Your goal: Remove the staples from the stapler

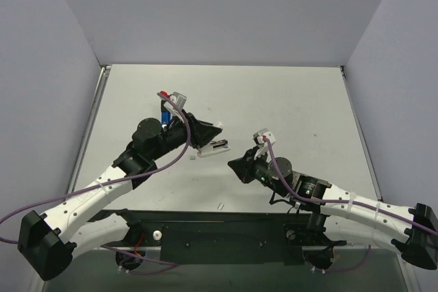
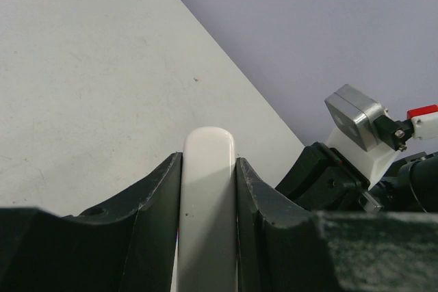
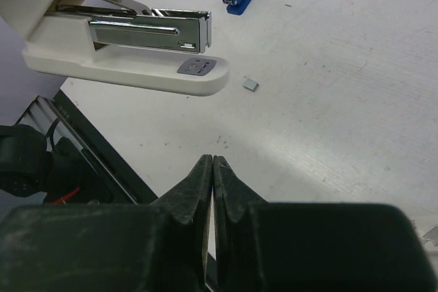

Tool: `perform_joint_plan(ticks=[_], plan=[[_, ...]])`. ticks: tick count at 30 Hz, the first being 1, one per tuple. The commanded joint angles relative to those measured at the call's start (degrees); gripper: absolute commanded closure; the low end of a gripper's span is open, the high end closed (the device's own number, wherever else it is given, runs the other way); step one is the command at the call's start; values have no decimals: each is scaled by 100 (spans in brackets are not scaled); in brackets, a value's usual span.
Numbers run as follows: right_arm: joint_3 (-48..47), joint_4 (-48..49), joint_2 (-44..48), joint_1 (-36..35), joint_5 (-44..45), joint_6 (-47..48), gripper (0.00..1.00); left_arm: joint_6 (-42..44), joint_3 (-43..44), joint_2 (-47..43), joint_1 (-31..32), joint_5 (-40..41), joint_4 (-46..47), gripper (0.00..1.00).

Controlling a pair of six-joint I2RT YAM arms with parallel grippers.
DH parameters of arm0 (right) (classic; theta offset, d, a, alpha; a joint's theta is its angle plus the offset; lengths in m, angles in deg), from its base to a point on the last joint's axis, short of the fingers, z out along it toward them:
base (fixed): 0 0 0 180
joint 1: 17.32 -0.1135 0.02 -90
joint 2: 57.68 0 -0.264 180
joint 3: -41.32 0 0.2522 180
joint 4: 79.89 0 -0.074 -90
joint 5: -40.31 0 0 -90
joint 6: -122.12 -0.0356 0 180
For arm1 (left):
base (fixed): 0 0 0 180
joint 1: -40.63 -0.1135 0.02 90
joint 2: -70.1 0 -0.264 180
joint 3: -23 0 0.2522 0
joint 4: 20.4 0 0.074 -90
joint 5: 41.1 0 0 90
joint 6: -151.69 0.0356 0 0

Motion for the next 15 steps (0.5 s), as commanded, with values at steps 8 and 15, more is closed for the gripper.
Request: perform_joint_plan(ticks=[8,15], plan=[[-420,870,-477,-154,-10,-50,100,-755,-320,-340,27,-151,862,100],[-798,870,-609,-154,87,336,100,-1133,-715,-594,62,-441,1020,100]])
